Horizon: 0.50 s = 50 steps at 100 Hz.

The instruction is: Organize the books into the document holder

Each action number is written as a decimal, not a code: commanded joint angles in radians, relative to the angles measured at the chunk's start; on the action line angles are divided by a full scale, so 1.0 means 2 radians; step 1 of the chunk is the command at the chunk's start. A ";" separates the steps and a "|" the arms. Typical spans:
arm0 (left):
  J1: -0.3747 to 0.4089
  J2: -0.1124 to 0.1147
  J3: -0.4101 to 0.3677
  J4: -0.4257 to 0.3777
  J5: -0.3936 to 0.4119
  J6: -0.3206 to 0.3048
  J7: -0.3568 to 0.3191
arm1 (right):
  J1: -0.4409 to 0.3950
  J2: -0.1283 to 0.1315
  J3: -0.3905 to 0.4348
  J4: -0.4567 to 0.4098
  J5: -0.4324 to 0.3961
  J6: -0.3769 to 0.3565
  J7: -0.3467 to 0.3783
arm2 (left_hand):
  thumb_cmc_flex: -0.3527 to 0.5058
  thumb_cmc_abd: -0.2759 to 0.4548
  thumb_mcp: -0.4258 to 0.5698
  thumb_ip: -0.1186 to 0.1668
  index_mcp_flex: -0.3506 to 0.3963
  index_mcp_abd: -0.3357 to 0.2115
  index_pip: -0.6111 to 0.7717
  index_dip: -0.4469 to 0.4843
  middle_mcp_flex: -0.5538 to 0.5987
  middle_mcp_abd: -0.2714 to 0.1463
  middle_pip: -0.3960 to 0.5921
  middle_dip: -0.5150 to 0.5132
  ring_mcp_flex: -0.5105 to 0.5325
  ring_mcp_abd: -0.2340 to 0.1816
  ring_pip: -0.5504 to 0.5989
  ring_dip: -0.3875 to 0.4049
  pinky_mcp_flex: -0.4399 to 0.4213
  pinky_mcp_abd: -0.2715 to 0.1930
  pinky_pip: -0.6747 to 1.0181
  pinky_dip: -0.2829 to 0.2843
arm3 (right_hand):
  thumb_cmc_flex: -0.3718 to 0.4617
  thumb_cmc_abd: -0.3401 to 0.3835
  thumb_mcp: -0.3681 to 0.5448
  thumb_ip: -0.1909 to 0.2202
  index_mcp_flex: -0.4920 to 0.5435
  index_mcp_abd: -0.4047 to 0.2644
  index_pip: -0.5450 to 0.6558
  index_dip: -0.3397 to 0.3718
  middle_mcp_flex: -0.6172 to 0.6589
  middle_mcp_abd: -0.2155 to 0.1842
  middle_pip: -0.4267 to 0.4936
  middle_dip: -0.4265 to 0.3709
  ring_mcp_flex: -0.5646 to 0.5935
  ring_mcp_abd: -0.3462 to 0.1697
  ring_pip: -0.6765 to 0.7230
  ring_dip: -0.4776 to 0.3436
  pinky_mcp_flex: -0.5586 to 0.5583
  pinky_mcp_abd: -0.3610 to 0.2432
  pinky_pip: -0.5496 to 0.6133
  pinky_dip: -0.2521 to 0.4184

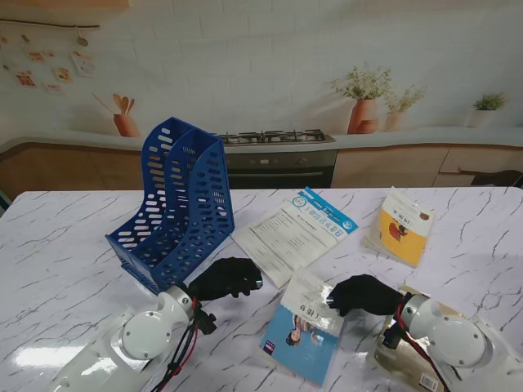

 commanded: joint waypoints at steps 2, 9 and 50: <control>0.001 0.000 0.009 0.003 -0.006 -0.015 -0.017 | 0.000 -0.003 -0.008 0.008 0.003 -0.002 -0.001 | 0.006 -0.002 -0.012 -0.016 0.009 0.003 0.013 -0.001 0.013 0.007 0.009 -0.004 0.016 0.015 0.014 -0.004 0.015 0.006 0.031 -0.007 | 0.005 0.005 0.003 0.024 -0.008 -0.017 0.006 0.001 -0.004 0.009 -0.003 0.004 -0.043 0.052 -0.084 -0.016 -0.015 0.131 -0.036 -0.013; -0.001 0.001 0.015 0.005 -0.009 -0.016 -0.024 | 0.001 -0.004 -0.010 0.010 0.005 -0.005 -0.002 | 0.017 0.014 -0.027 -0.016 0.013 0.003 0.032 -0.007 0.023 0.009 0.013 -0.010 0.023 0.020 0.023 -0.010 0.021 0.015 0.040 -0.015 | 0.004 0.005 0.004 0.024 -0.008 -0.017 0.006 0.001 -0.005 0.008 -0.004 0.005 -0.043 0.050 -0.085 -0.015 -0.016 0.130 -0.037 -0.014; -0.001 0.013 0.038 -0.001 -0.022 0.000 -0.075 | 0.013 -0.005 -0.026 0.021 0.019 -0.018 -0.007 | 0.055 0.071 -0.039 -0.020 0.023 0.008 0.071 0.000 0.042 0.021 0.018 -0.019 0.037 0.039 0.043 -0.020 0.035 0.035 0.062 -0.018 | 0.006 0.007 0.004 0.023 -0.011 -0.016 0.005 0.001 -0.008 0.006 -0.004 0.007 -0.046 0.047 -0.089 -0.012 -0.021 0.124 -0.042 -0.016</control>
